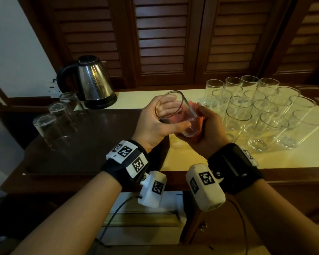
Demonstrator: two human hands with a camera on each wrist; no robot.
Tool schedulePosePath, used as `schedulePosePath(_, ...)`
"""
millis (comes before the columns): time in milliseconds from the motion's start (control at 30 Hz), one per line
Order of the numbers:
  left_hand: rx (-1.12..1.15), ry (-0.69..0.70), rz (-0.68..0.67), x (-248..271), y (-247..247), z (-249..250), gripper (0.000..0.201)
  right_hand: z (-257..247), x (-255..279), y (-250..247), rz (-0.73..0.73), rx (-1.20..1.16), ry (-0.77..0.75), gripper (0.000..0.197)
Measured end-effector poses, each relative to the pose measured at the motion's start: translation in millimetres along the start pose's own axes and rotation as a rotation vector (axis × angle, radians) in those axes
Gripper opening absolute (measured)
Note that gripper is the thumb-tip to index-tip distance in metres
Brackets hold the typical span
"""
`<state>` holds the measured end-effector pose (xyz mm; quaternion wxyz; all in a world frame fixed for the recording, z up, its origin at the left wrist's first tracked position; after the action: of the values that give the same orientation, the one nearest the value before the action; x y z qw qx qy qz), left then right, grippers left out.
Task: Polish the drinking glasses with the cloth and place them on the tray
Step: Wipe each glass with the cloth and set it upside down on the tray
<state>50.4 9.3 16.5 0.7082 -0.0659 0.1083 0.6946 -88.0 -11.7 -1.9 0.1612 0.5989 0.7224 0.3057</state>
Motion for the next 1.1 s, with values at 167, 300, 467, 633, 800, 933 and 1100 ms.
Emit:
schedulePosePath(167, -0.026, 0.011, 0.036, 2.7, -6.9, 8.6, 0.070, -1.1, 2.1, 0.8, -0.032, 0.124, -0.025, 0.032)
schedulePosePath(300, -0.049, 0.005, 0.013, 1.1, -4.8, 7.1, 0.068, 0.3, 4.6, -0.4, -0.008, 0.148, -0.014, 0.038)
schedulePosePath(467, -0.084, 0.021, 0.014, 1.9, -2.3, 4.3, 0.069, 3.0, -0.1, 4.0, 0.017, 0.183, 0.018, 0.041)
schedulePosePath(633, -0.223, 0.082, 0.053, -0.8, -15.8, 7.2, 0.072, 2.7, -0.7, -3.7, 0.120, 0.274, -0.001, 0.033)
schedulePosePath(800, -0.043, -0.023, 0.057, -4.6, -28.2, 9.2, 0.073, -10.0, 9.8, -4.5, 0.133, 0.280, -0.188, 0.024)
schedulePosePath(933, -0.083, -0.145, -0.124, 1.5, -31.7, 7.2, 0.068, -31.1, 21.0, 5.4, 0.057, 0.187, -0.463, 0.027)
schedulePosePath(1100, -0.198, -0.191, -0.214, 17.3, -32.4, 14.7, 0.064, -27.6, 41.2, 35.1, -0.162, 0.477, -0.616, 0.030)
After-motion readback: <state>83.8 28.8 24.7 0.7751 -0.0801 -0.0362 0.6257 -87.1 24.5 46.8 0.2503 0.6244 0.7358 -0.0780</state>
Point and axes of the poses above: each hand's wrist, its own x-axis away from the middle knuckle, its own y-axis out of the palm, z = x × y, the point moved 3 cm from there along -x, towards the middle knuckle, and after that the axes turned 5 degrees about -y, right-handed, at the moved point
